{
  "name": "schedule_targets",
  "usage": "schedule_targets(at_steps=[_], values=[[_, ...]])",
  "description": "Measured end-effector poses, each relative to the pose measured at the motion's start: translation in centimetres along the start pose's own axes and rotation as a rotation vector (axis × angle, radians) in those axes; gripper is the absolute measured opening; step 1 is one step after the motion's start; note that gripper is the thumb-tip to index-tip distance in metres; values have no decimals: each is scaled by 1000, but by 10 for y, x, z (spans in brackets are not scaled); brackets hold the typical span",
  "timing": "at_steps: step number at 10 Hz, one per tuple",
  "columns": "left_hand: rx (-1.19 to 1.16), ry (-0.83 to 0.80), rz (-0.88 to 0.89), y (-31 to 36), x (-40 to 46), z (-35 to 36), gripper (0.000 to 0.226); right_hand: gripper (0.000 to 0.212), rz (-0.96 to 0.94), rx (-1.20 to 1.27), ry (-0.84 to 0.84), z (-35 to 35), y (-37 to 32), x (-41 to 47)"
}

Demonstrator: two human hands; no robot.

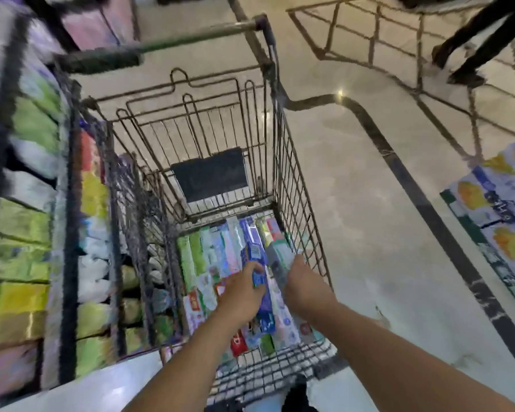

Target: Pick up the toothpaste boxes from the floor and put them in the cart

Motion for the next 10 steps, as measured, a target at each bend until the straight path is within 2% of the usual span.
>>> schedule_targets(at_steps=[2,4,5,6,8,10], values=[[-98,17,-170,-63,24,73,36,39,22,-14,-148,91,27,34],[-57,19,-220,-91,29,120,38,56,54,-92,-242,151,49,45],[13,61,-186,-96,29,126,40,48,52,-81,-234,168,54,46],[142,75,-142,-100,31,127,40,29,61,-21,-223,176,57,45],[258,102,-113,-98,27,120,26,53,-98,30,-284,188,44,40],[322,181,-53,-90,21,112,17,39,-74,44,-303,189,53,44]])
Point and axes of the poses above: each hand's wrist, its own x-axis towards the middle knuckle, its own z-axis out of the palm, y = z × x, the point moved 5 cm from there along x, towards the middle knuckle, and after that the axes turned 10 degrees about y, right-handed, at the moved point
